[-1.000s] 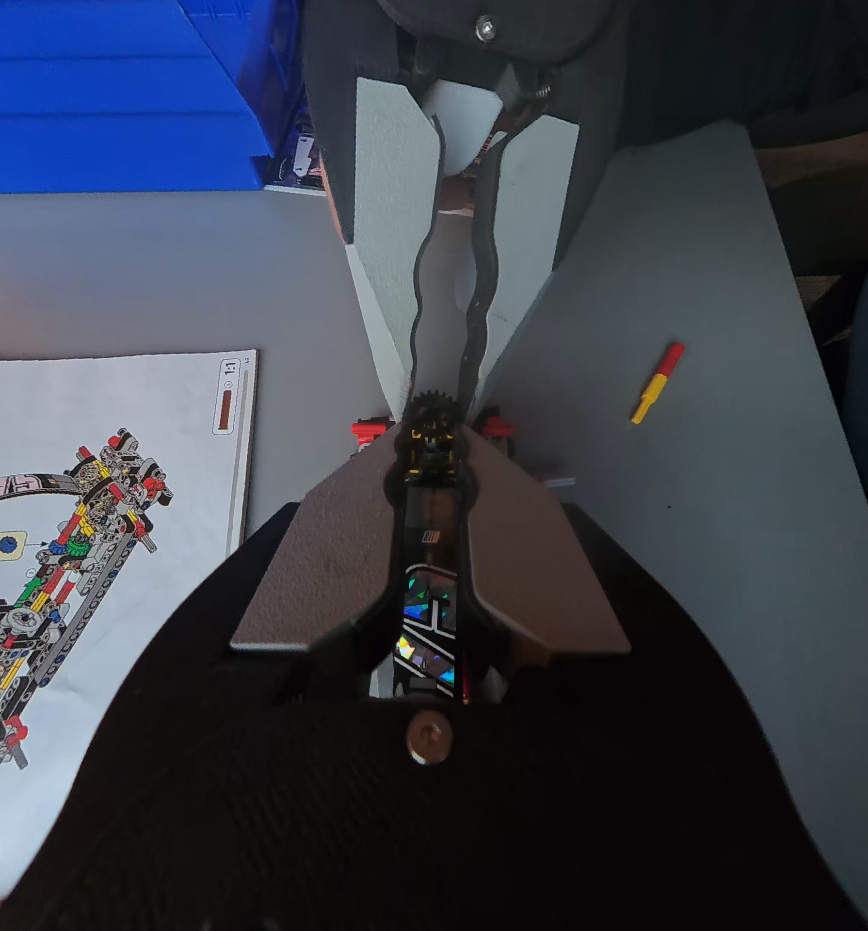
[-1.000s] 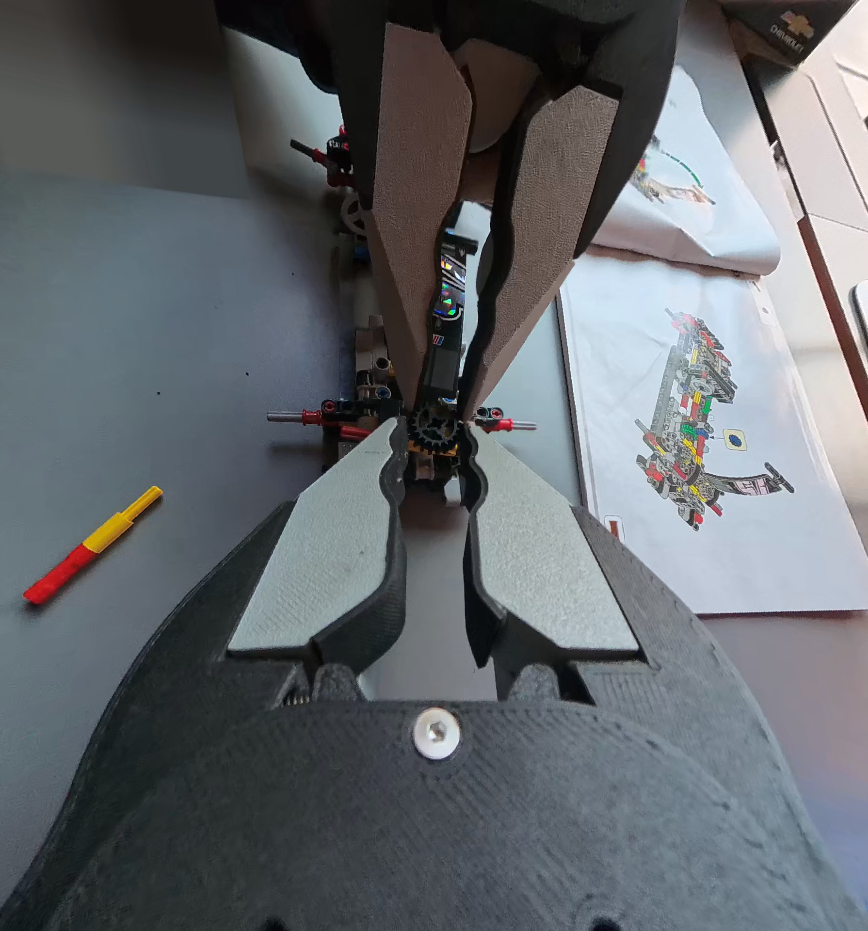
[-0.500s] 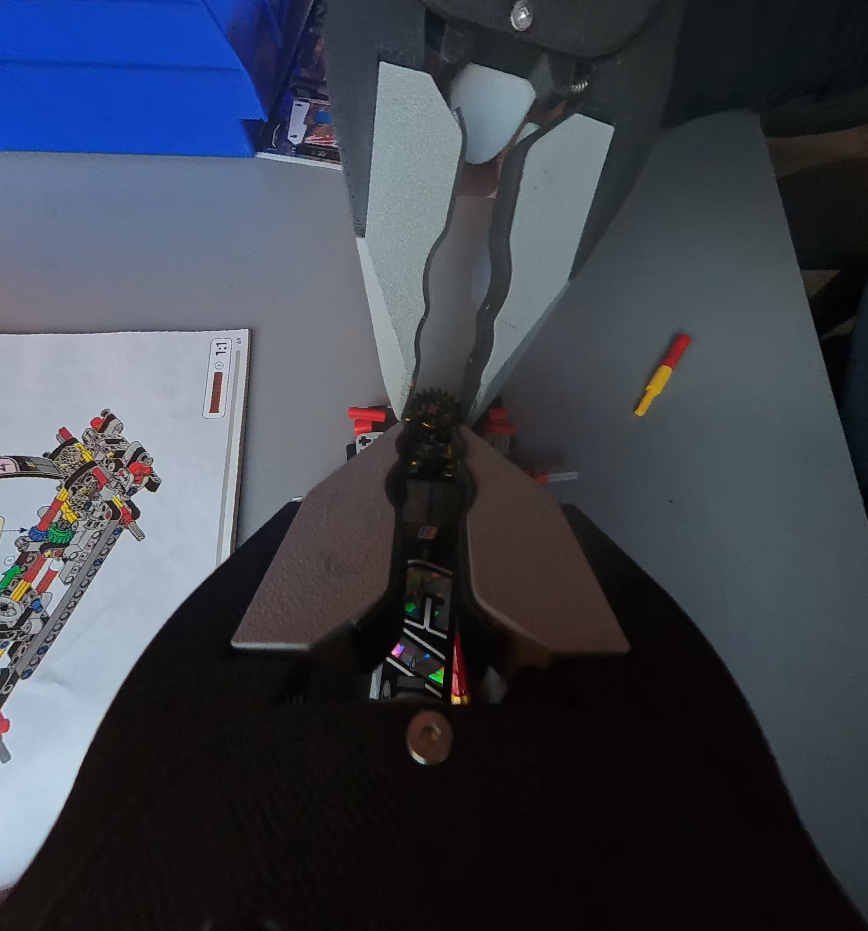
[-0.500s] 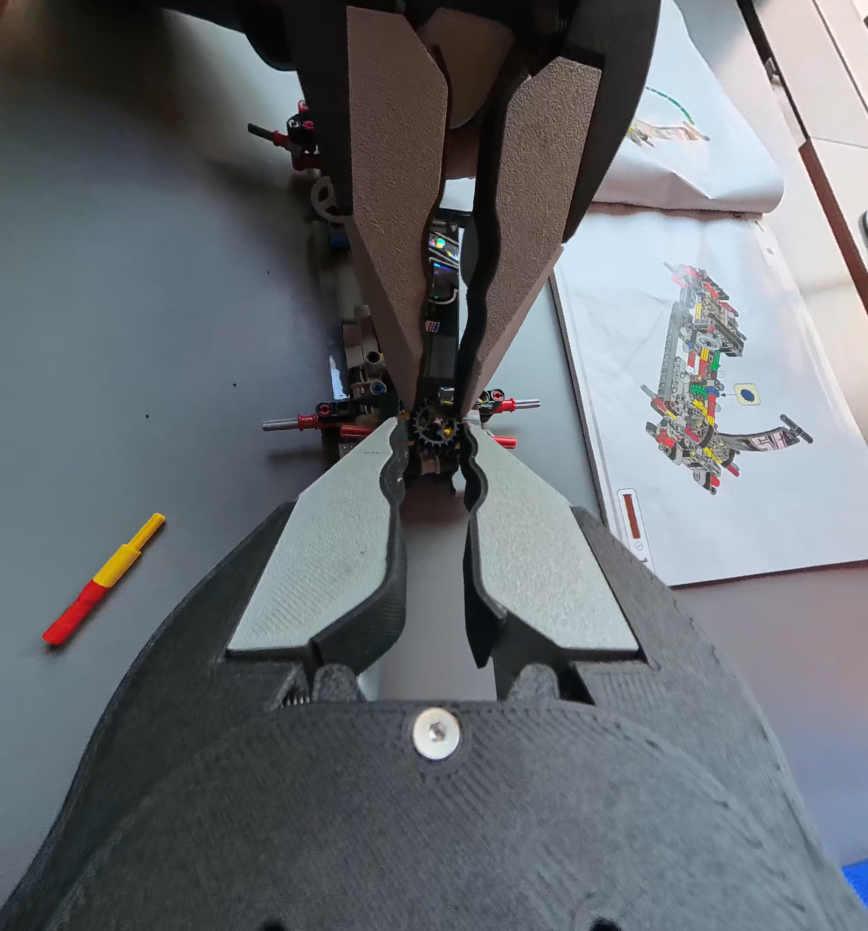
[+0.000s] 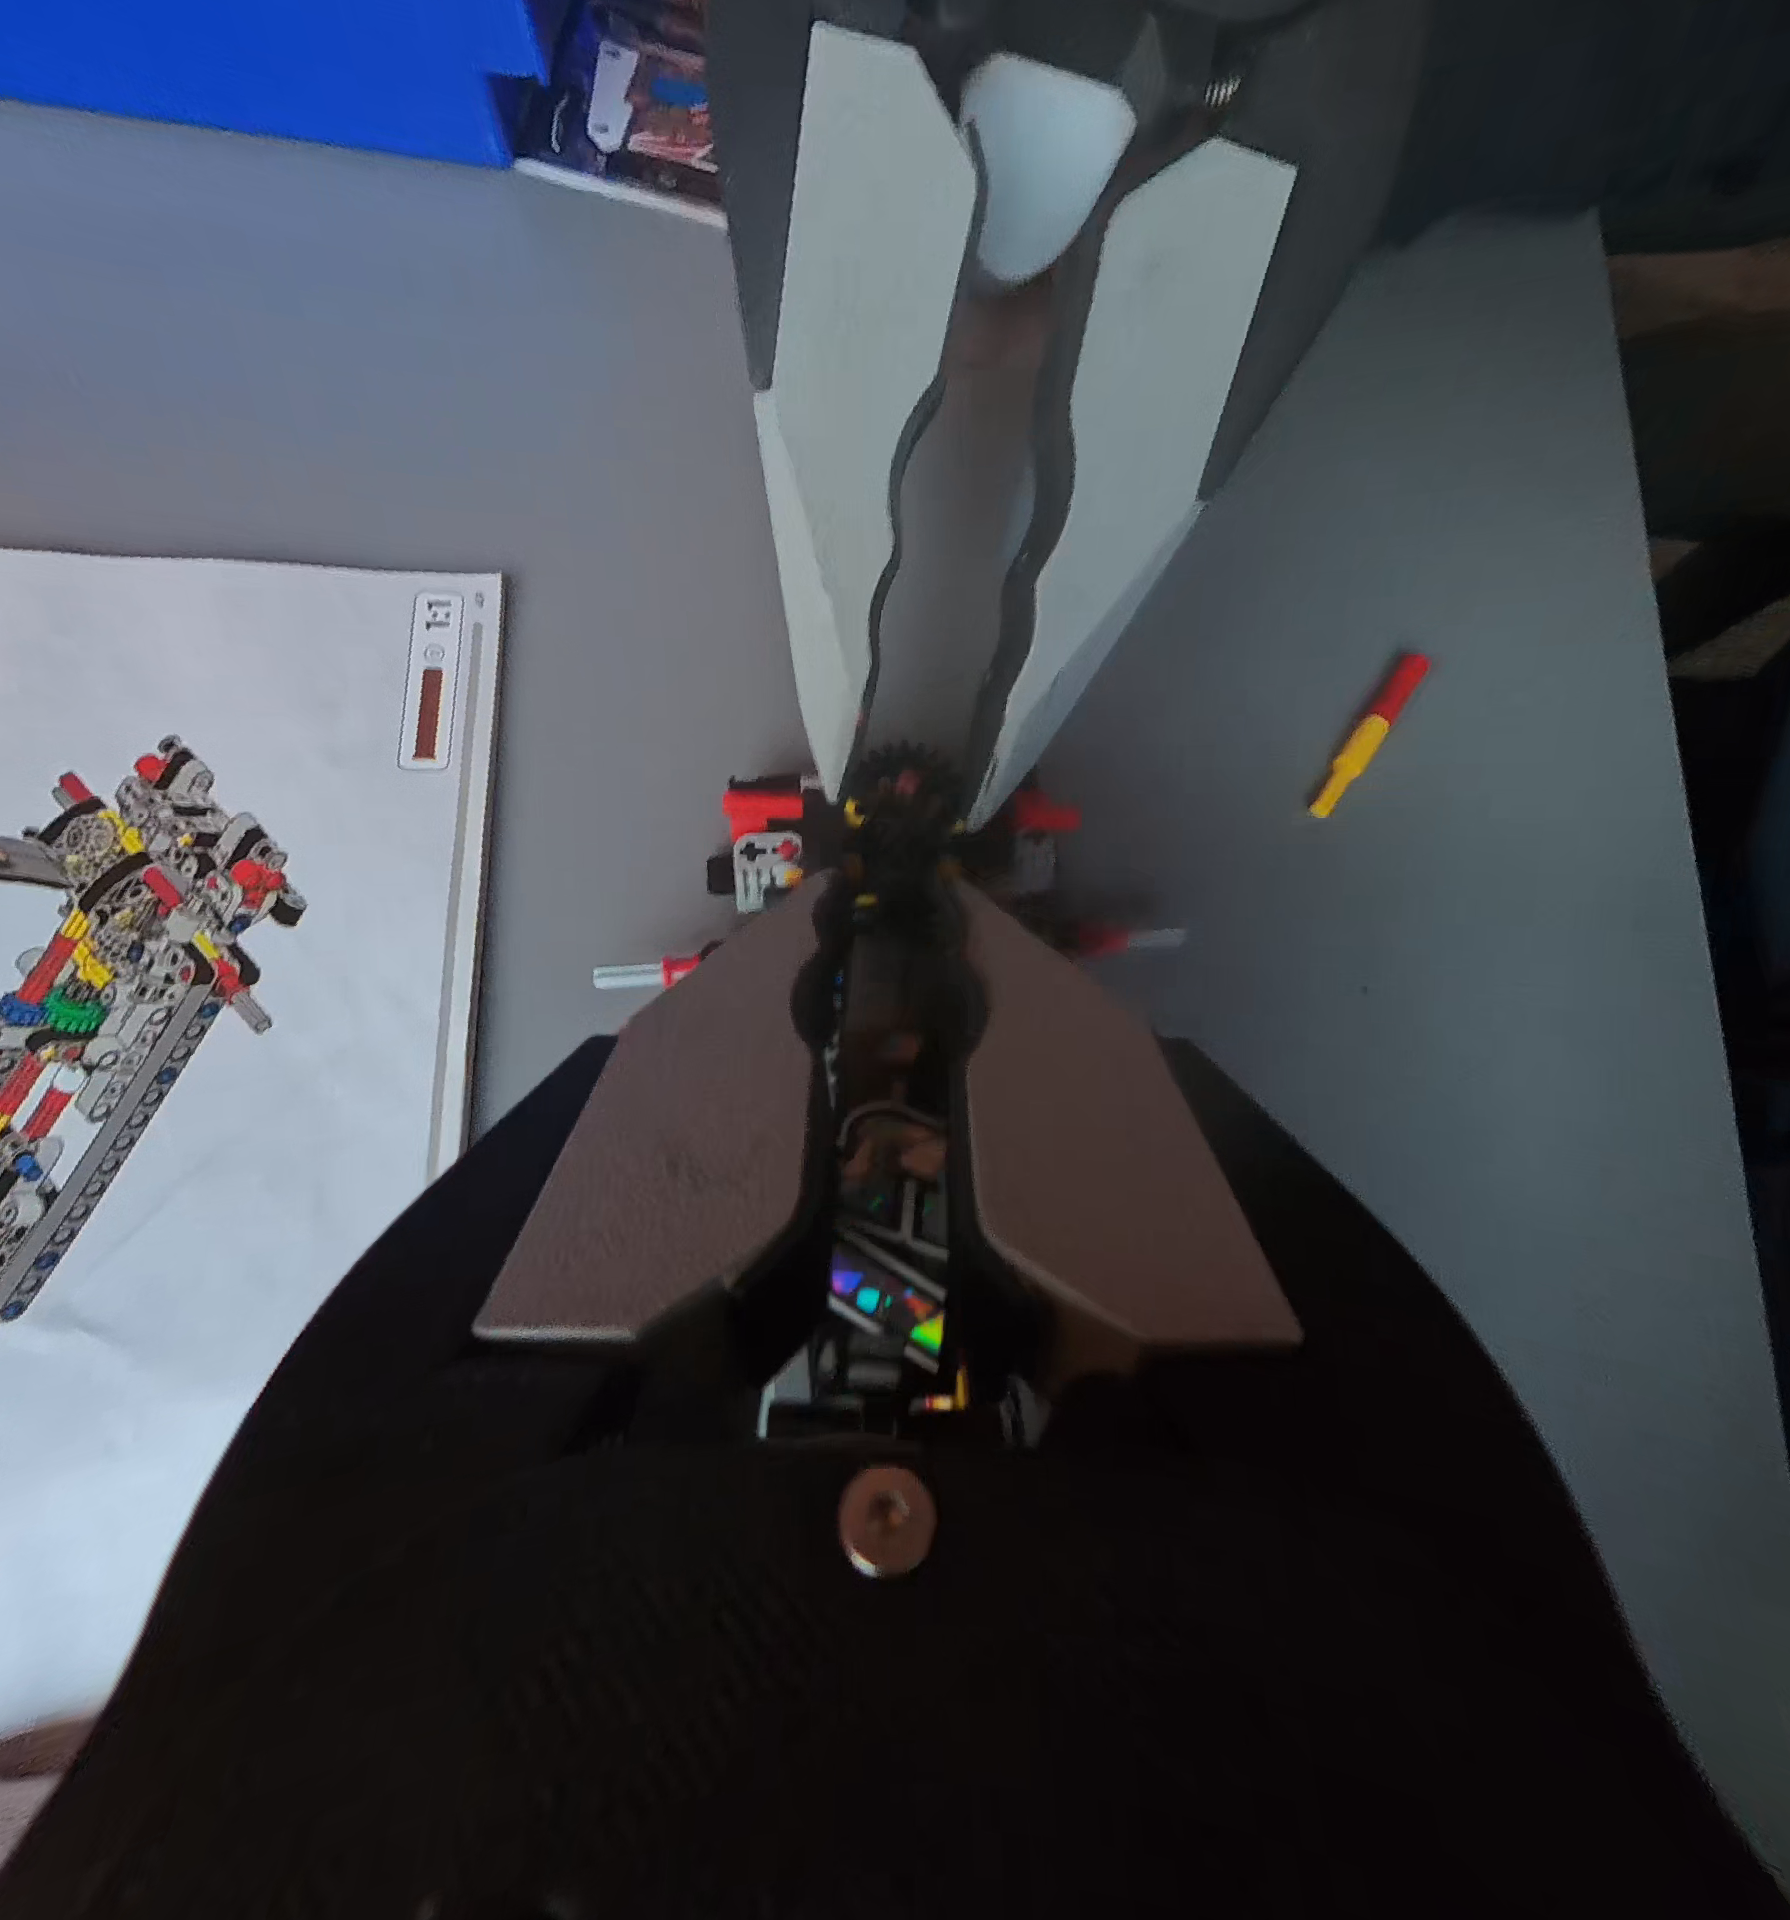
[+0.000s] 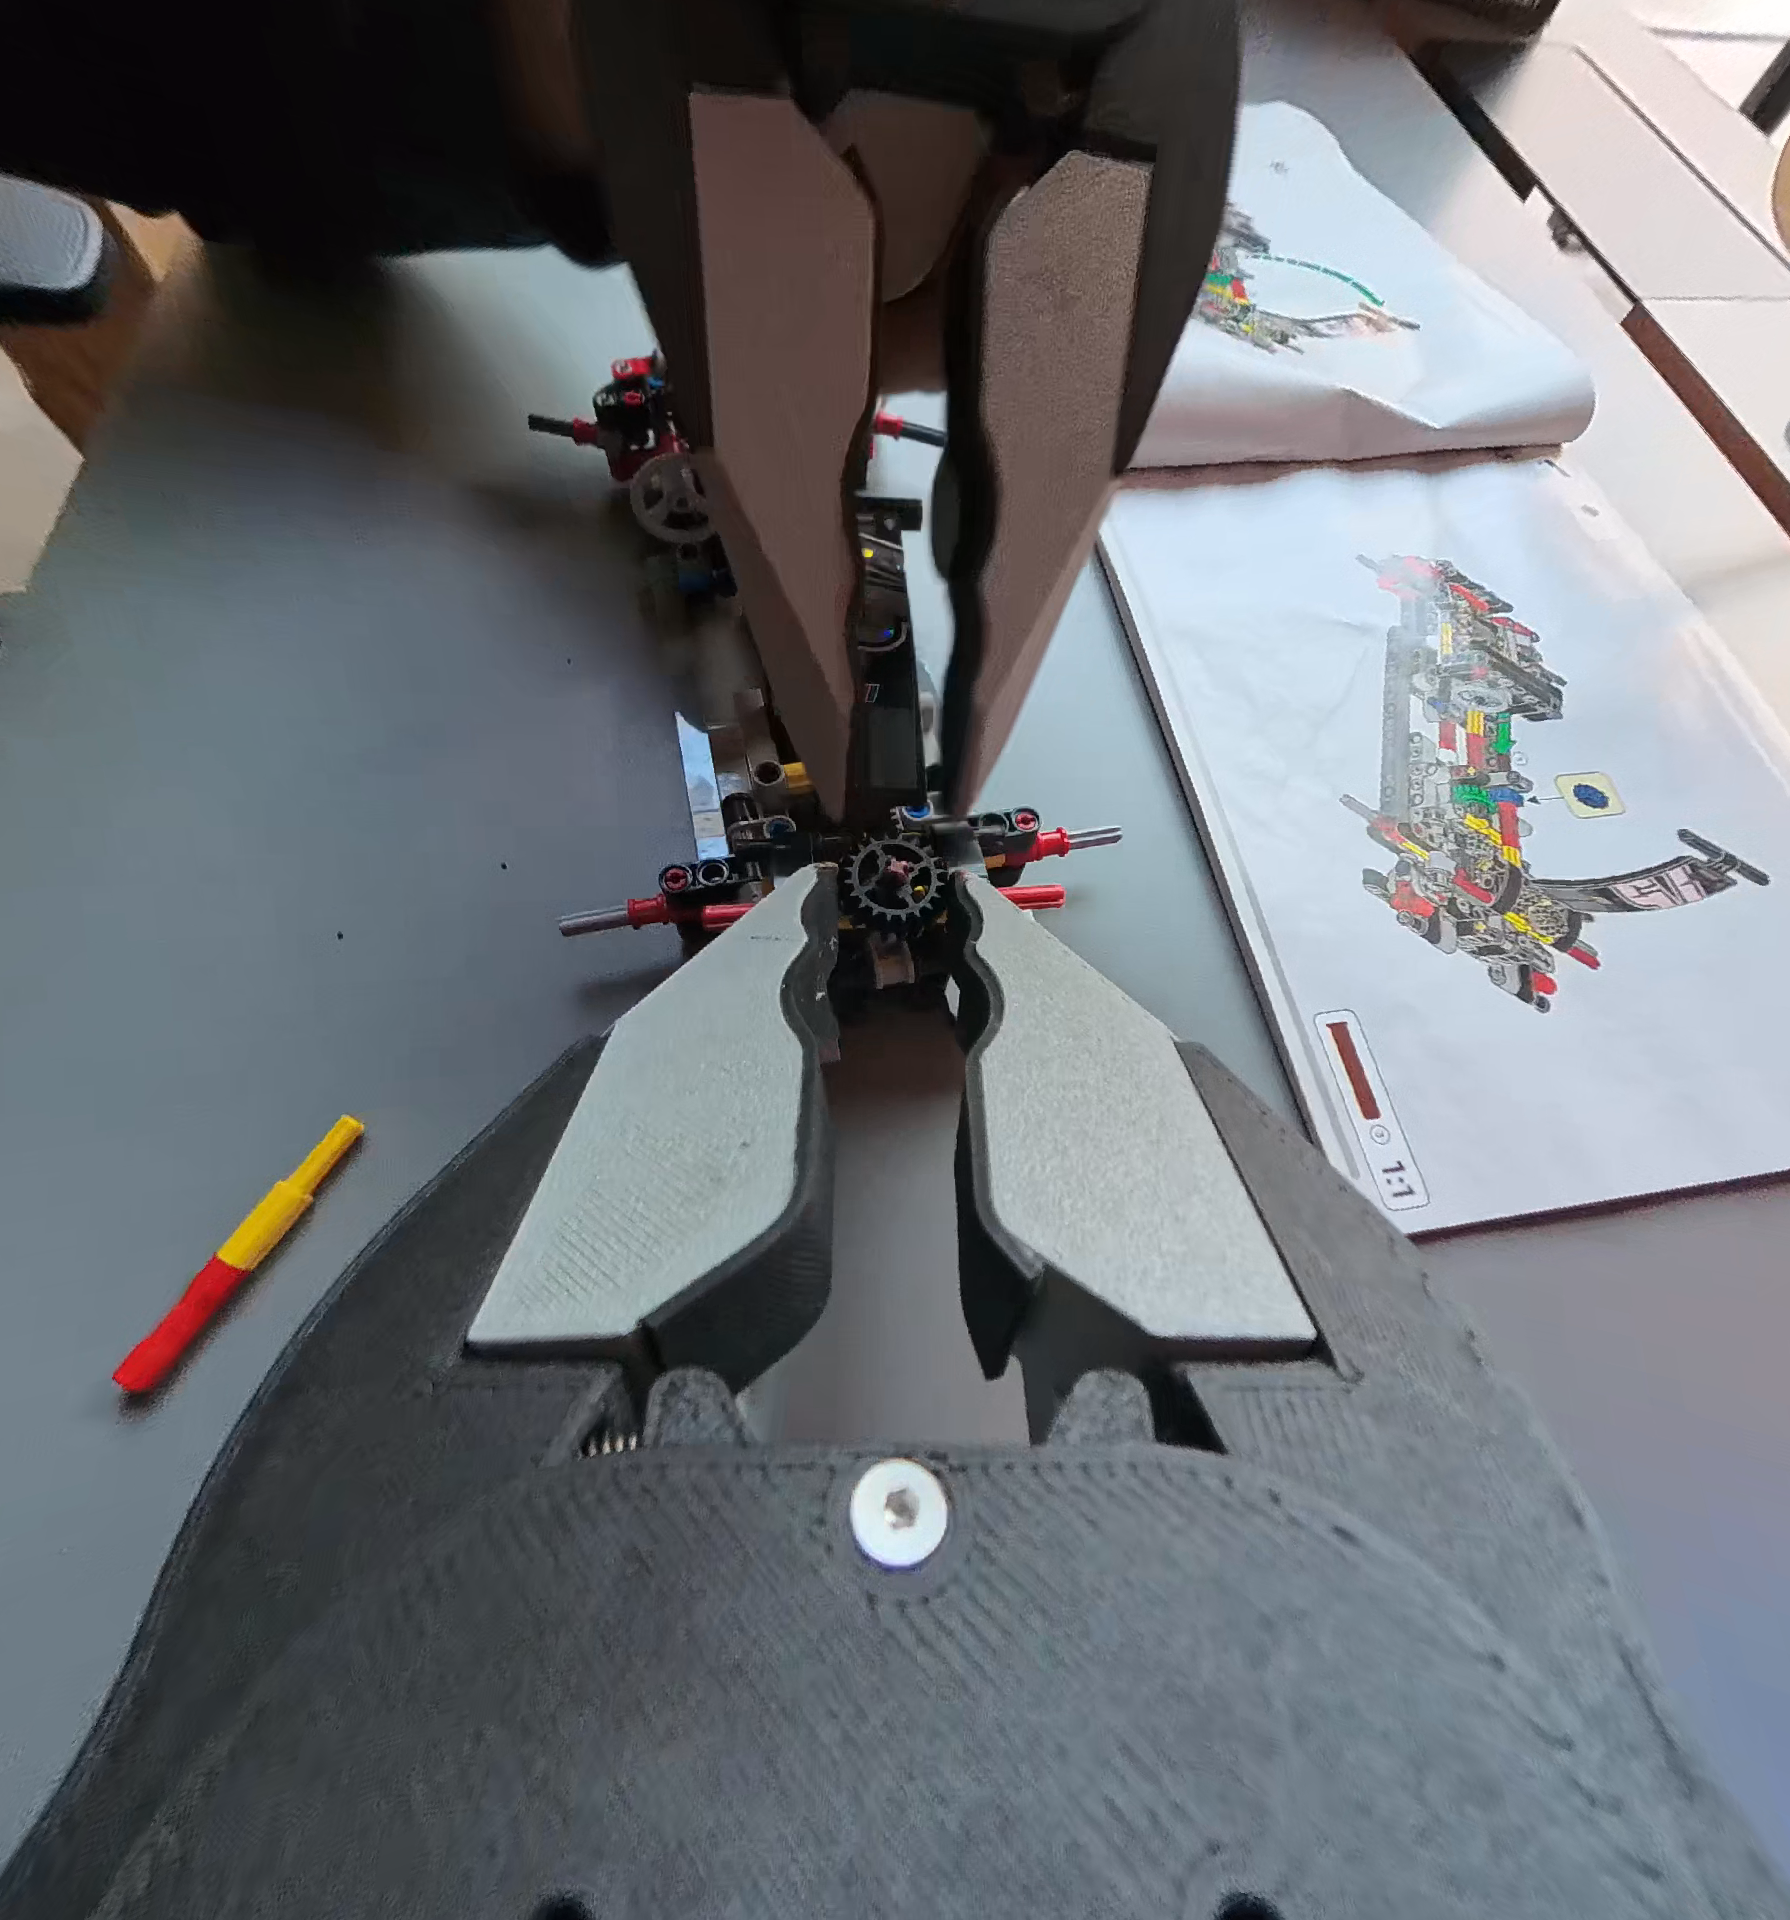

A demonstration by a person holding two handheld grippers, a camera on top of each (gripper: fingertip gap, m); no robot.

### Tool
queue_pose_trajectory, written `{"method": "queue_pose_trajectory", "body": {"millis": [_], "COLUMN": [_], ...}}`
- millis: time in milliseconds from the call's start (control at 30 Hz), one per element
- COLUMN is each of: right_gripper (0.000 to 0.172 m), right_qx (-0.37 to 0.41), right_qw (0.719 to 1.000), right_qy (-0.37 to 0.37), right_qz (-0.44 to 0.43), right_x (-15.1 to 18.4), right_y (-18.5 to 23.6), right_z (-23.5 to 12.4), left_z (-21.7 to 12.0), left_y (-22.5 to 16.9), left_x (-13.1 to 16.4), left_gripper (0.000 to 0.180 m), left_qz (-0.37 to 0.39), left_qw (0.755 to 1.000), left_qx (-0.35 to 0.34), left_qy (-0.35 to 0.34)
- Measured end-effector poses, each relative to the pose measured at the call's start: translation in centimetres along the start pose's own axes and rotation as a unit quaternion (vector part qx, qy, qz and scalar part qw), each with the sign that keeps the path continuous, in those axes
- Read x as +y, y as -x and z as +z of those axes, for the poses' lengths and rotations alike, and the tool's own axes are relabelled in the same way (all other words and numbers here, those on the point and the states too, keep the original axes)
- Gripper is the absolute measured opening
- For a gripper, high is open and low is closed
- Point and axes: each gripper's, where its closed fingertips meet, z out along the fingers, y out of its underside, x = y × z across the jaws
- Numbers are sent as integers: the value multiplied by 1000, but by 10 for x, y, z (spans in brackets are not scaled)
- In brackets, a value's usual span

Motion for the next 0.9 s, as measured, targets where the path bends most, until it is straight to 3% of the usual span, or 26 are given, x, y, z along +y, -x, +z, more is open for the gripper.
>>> {"method": "queue_pose_trajectory", "body": {"millis": [33,200,467,567,733,900], "right_gripper": [19,39,48,47,30,28], "right_qx": [3,15,17,26,63,64], "right_qw": [1000,1000,1000,999,997,997], "right_qy": [-1,5,4,24,43,36], "right_qz": [-7,-14,6,-1,-35,-33], "right_x": [1,-4,-8,-2,3,4], "right_y": [0,2,13,14,6,6], "right_z": [-2,-9,-8,-2,-4,-7], "left_z": [-5,-32,-17,-14,-15,-15], "left_y": [2,5,-4,-2,-2,-2], "left_x": [0,-2,26,33,33,34], "left_gripper": [22,31,36,24,23,23], "left_qz": [-7,-35,-16,-1,-4,-10], "left_qw": [1000,999,998,997,997,996], "left_qx": [2,20,27,12,15,17], "left_qy": [-2,-20,60,82,82,82]}}
